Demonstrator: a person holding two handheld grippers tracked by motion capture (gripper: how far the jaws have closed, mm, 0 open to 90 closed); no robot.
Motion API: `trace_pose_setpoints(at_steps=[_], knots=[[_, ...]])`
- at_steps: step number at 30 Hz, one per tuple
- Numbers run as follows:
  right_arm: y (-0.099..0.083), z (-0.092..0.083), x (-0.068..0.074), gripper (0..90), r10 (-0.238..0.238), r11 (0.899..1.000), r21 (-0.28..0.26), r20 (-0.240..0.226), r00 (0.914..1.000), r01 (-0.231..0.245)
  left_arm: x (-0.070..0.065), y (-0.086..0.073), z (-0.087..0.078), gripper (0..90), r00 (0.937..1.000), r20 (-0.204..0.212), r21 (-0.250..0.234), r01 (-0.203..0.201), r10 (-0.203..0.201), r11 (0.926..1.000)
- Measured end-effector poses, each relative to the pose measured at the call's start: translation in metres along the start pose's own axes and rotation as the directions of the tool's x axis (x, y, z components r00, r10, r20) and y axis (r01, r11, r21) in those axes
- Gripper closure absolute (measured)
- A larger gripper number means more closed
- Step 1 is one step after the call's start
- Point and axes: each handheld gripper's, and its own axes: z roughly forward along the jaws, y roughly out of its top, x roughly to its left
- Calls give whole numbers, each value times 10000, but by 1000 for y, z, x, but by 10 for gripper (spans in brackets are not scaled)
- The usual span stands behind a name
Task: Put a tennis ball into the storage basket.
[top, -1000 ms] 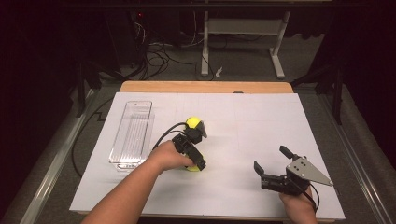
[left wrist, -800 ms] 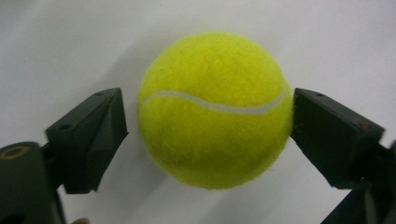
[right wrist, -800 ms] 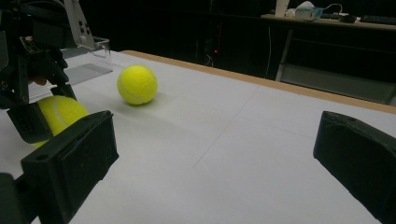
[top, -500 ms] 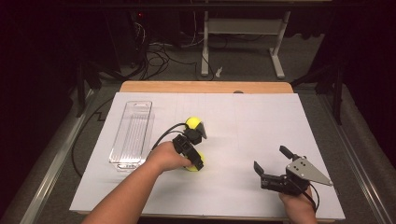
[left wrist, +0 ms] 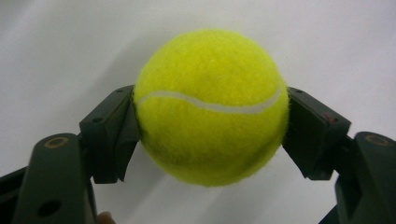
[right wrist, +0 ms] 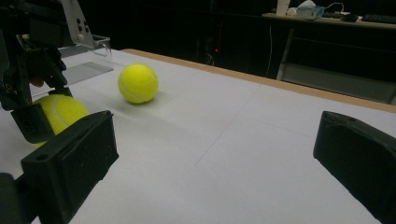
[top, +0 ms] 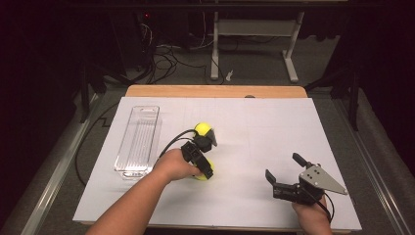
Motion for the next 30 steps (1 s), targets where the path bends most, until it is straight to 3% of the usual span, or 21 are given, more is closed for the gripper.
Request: trace_pose_setpoints(at_steps=[15,30], knots=[[0,0,0,2,-4,10000,-2,-8,10000,4,-1,1,-2,271,9998,-90,50,169,-169,9998],[-1,2,2,2,-66,10000,60,-34,10000,66,5,-20,-33,271,9990,119,-111,430,-428,9990]])
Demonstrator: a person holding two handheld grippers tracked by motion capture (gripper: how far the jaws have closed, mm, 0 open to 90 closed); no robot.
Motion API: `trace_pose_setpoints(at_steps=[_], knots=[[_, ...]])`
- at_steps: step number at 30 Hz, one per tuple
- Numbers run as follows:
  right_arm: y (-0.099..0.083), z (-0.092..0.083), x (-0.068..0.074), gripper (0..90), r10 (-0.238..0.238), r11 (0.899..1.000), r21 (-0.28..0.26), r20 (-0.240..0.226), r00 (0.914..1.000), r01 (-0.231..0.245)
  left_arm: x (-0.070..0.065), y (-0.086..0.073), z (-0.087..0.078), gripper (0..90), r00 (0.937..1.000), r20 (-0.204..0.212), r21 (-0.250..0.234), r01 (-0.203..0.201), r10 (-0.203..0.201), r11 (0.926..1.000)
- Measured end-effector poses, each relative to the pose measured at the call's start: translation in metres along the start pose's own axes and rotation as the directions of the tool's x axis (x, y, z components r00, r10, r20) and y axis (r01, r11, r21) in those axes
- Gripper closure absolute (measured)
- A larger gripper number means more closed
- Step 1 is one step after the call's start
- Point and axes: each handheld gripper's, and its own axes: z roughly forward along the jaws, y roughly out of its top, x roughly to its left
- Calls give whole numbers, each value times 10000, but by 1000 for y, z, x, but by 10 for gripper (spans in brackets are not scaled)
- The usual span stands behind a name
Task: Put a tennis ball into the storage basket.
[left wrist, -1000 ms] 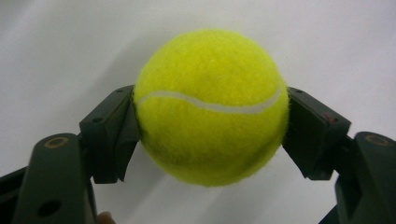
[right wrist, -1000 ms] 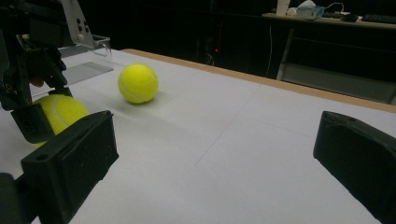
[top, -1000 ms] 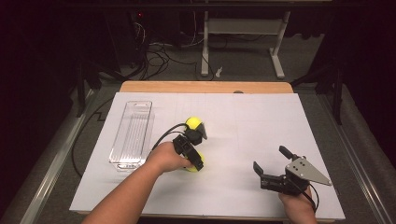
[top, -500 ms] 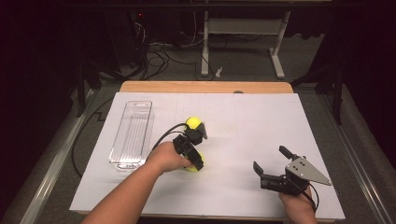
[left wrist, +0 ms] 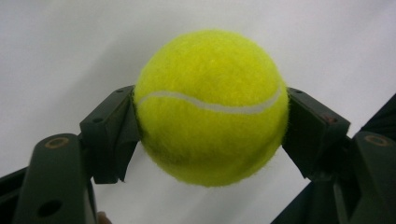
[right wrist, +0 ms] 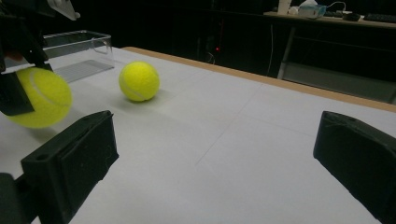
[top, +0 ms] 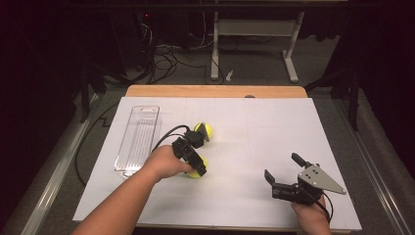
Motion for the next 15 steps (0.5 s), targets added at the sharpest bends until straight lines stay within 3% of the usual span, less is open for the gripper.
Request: trace_pose_setpoints(at_steps=[5,15], knots=[[0,0,1,2,-2,10000,22,-12,10000,2,3,-9,-11,271,10000,-70,52,45,-45,10000],[-1,1,1,2,-9,10000,44,-12,10000,9,18,-29,-31,271,9993,6,-321,383,-383,9988]])
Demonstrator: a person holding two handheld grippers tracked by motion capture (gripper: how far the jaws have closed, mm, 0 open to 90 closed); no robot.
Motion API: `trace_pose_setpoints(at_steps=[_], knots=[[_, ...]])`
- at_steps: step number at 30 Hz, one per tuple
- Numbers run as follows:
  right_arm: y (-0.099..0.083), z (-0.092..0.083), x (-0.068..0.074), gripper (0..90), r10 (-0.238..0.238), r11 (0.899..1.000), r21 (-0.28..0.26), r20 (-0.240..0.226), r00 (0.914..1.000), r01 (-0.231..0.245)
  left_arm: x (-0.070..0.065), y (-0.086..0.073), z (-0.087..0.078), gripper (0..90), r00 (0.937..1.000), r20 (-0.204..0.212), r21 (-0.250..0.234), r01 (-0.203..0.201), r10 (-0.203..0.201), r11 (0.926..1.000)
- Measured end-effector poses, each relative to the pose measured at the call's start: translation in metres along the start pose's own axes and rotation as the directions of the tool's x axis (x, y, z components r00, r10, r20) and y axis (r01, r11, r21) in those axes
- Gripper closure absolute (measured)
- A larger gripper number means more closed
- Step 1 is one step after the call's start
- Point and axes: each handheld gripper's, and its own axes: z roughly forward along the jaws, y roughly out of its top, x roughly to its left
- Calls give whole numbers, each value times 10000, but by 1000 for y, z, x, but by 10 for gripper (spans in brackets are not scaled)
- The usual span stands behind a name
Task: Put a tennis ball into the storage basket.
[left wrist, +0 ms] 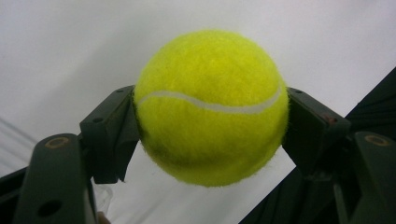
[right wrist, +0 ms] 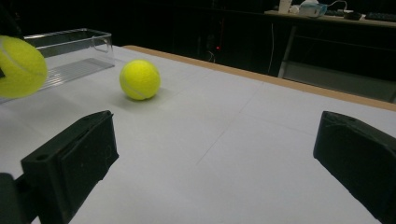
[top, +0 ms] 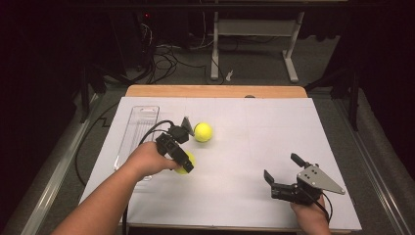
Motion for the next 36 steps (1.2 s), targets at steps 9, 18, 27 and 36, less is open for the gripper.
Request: trace_pose_setpoints(at_steps=[9,18,27,36], knots=[[0,1,1,2,10,10000,38,5,10000,-10,8,-12,-14,271,9997,-76,-93,224,-225,9997],[-1,1,1,2,16,10000,31,12,10000,-16,23,-24,-35,271,9976,-72,-493,680,-685,9965],[-1,1,1,2,-24,10000,60,-14,10000,24,35,-35,-55,271,9941,-159,-802,1059,-1075,9911],[-1,2,2,2,-32,10000,68,-8,10000,33,51,-49,-66,271,9873,-360,-875,1510,-1546,9847]])
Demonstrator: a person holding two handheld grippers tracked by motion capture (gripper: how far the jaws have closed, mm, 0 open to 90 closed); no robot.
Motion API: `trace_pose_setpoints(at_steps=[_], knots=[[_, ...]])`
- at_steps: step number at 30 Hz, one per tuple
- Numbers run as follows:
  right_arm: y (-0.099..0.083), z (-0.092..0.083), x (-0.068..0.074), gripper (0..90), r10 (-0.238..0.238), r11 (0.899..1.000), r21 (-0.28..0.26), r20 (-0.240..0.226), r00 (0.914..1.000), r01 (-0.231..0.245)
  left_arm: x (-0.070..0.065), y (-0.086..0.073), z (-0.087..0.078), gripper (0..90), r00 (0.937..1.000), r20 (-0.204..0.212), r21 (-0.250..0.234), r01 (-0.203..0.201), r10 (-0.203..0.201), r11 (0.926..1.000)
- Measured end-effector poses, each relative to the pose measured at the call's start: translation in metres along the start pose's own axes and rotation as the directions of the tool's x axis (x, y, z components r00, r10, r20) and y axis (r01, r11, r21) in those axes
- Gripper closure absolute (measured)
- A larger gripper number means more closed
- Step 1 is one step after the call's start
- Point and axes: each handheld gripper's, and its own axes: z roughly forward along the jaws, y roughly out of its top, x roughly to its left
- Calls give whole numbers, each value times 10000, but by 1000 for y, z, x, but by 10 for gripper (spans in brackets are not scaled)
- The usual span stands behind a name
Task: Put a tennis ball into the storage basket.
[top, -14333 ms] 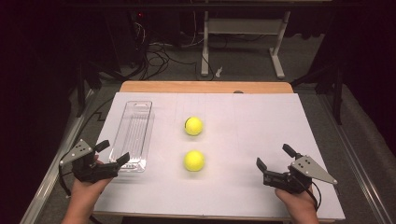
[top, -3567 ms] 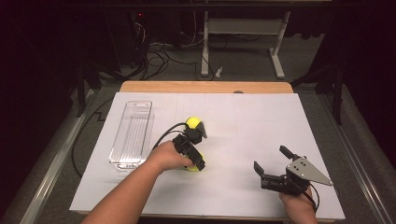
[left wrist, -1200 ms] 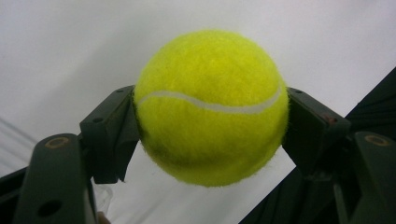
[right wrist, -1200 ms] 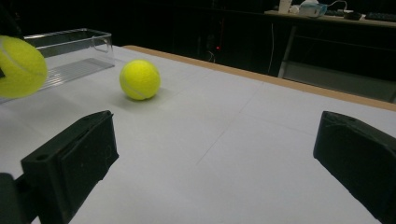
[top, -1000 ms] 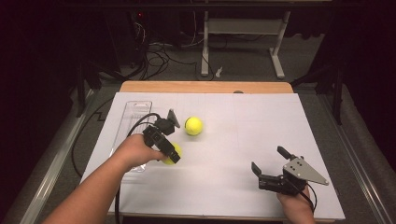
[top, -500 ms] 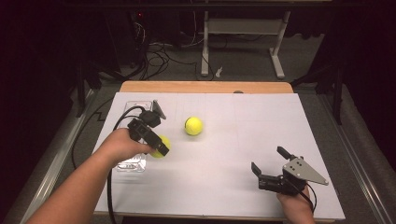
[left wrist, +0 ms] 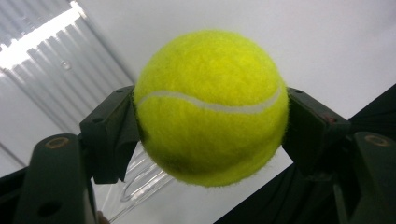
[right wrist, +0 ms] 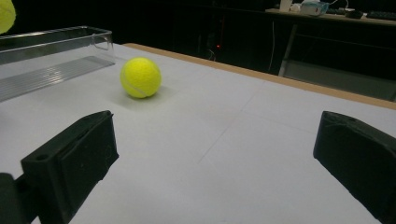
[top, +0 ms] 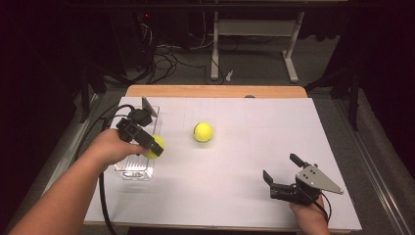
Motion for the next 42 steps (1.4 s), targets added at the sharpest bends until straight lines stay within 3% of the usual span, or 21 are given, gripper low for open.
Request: trace_pose_setpoints(at_steps=[23,33,42], knots=[[0,1,0,2,-39,10000,22,8,10000,39,36,-26,-10,272,9955,-297,-48,900,-901,9959],[0,1,1,2,-72,10000,50,-15,10000,72,46,-35,-11,271,9922,-509,59,1141,-1137,9934],[-1,2,1,2,-69,9999,72,-16,10000,69,48,-37,-13,272,9907,-656,60,1198,-1191,9928]])
